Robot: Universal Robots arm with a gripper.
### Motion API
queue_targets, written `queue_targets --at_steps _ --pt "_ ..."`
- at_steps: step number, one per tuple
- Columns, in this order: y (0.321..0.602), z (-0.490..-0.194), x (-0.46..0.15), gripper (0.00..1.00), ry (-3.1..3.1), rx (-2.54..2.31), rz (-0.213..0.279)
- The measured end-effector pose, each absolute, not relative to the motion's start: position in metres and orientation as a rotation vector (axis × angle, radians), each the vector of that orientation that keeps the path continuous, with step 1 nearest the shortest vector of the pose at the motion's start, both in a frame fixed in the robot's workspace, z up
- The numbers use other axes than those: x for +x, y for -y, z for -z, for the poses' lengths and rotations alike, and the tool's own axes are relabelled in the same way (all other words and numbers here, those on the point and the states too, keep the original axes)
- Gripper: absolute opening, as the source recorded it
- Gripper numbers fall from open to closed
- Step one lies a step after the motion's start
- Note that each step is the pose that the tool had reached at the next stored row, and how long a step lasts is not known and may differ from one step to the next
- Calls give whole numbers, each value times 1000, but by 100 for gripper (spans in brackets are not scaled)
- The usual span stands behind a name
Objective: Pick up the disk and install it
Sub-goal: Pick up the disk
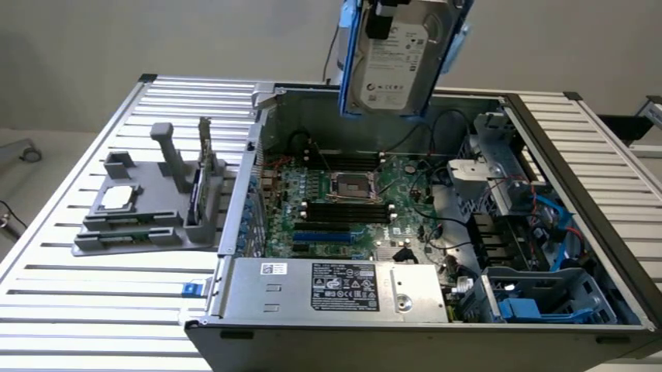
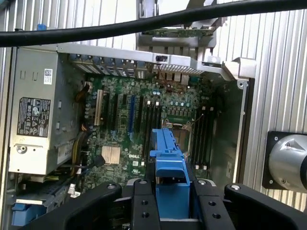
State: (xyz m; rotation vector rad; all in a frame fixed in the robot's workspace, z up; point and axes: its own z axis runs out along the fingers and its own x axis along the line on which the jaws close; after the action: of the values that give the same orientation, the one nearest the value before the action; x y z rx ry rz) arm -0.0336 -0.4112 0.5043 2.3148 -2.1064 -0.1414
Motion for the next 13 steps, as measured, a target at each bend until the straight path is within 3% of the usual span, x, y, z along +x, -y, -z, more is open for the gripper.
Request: queue_targets --at_steps 13 --pt "437 -504 2 33 2109 2318 149"
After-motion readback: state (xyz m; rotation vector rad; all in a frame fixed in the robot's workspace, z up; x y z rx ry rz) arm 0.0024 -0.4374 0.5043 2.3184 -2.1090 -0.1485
